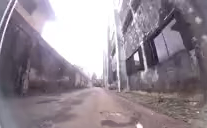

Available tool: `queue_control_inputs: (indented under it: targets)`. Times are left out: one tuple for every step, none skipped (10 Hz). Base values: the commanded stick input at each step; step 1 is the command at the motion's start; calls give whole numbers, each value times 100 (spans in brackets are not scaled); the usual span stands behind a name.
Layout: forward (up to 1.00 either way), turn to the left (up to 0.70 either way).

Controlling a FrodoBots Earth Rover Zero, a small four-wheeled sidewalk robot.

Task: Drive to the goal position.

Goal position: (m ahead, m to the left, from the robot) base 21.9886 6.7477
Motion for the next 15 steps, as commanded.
queue_control_inputs:
  targets:
    - [100,0]
    - [100,0]
    - [100,0]
    - [100,0]
    - [100,0]
    - [100,0]
    - [100,0]
    - [100,0]
    - [100,0]
    - [100,0]
    - [100,0]
    - [100,0]
    - [100,0]
    - [100,0]
    - [100,0]
